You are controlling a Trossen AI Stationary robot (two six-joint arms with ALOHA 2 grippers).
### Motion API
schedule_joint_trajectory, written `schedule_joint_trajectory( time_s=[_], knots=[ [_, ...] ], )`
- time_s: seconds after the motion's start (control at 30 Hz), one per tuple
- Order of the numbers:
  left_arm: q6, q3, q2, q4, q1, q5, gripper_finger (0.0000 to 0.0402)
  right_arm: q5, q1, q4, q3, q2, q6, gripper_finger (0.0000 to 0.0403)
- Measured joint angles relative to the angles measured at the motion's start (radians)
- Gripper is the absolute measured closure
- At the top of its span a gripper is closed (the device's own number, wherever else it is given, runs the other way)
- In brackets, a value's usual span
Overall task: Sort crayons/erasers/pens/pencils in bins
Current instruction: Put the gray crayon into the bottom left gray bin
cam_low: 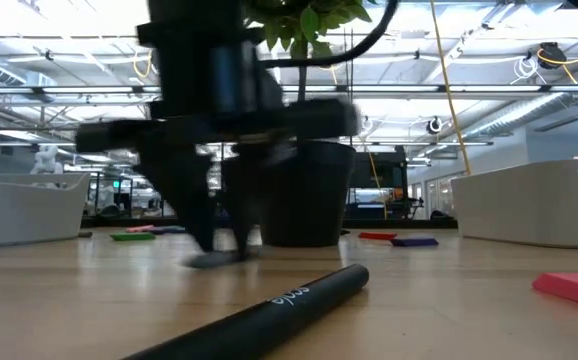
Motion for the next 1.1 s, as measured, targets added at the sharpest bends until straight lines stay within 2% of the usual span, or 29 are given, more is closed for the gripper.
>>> schedule_joint_trajectory(
  time_s=[0.2, 0.5, 0.63, 0.8, 0.9, 1.0, 1.1],
  knots=[
    [0.056, -0.007, -0.001, -0.051, 0.011, 0.043, 0.0384, 0.0, 0.0, -0.001, 0.0, 0.0, -0.022, 0.0193],
    [0.191, -0.022, -0.077, -0.129, 0.016, 0.092, 0.0385, -0.001, -0.01, 0.001, 0.0, -0.008, 0.001, 0.0193],
    [0.259, -0.013, -0.207, -0.181, -0.019, 0.121, 0.0391, -0.002, -0.031, 0.004, 0.0, -0.021, 0.01, 0.0193],
    [0.254, -0.016, -0.366, -0.233, -0.126, 0.204, 0.0381, -0.052, -0.079, 0.007, 0.0, -0.026, 0.009, 0.0193],
    [0.188, -0.012, -0.447, -0.269, -0.222, 0.29, 0.0382, -0.091, -0.111, 0.021, 0.0, -0.026, -0.008, 0.0193],
    [0.106, -0.014, -0.465, -0.297, -0.336, 0.363, 0.0388, -0.194, -0.151, 0.088, 0.014, -0.005, -0.059, 0.0193],
    [0.005, -0.014, -0.475, -0.346, -0.443, 0.393, 0.0387, -0.289, -0.183, 0.07, 0.09, 0.075, -0.128, 0.0193]
  ],
)
